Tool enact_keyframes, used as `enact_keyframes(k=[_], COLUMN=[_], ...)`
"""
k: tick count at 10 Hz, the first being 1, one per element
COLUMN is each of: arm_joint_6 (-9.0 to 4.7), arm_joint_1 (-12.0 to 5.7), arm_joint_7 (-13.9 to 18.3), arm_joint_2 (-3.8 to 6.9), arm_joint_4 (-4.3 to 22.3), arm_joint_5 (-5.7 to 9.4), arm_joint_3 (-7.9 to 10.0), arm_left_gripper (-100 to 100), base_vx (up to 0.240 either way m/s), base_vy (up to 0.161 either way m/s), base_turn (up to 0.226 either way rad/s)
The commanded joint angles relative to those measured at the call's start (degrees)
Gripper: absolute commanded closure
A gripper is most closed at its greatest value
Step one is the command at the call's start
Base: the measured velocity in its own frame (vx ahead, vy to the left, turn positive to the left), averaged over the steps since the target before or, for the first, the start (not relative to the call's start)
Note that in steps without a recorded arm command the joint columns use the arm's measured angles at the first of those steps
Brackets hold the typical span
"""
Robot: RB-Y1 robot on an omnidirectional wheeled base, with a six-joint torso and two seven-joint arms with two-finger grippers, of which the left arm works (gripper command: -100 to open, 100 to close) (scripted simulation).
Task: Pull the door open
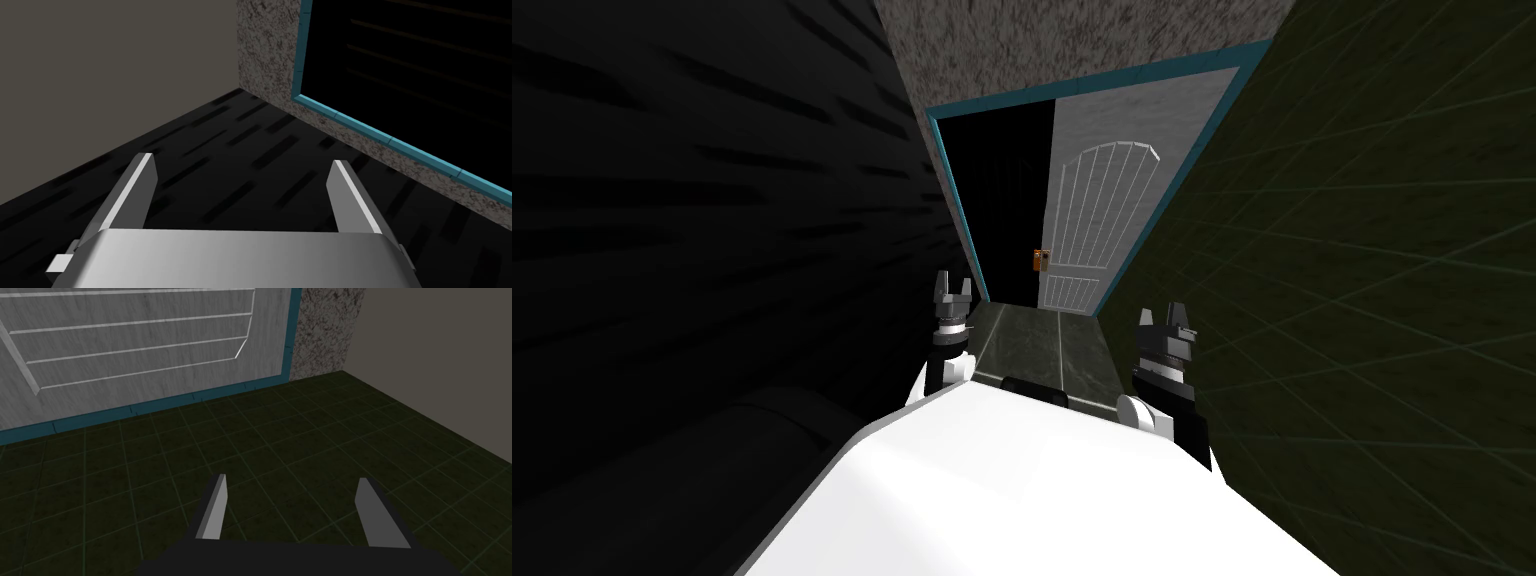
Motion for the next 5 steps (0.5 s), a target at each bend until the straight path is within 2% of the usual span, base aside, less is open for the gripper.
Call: enact_keyframes(k=[1, 5], arm_joint_6=[0.54, 1.53], arm_joint_1=[-1.03, -2.88], arm_joint_7=[0.0, 0.0], arm_joint_2=[0.69, 1.72], arm_joint_4=[1.9, 5.4], arm_joint_5=[0.08, 0.21], arm_joint_3=[0.06, 0.17], arm_left_gripper=[-100, -100], base_vx=[0.071, 0.174], base_vy=[-0.071, -0.007], base_turn=[0.04, -0.016])
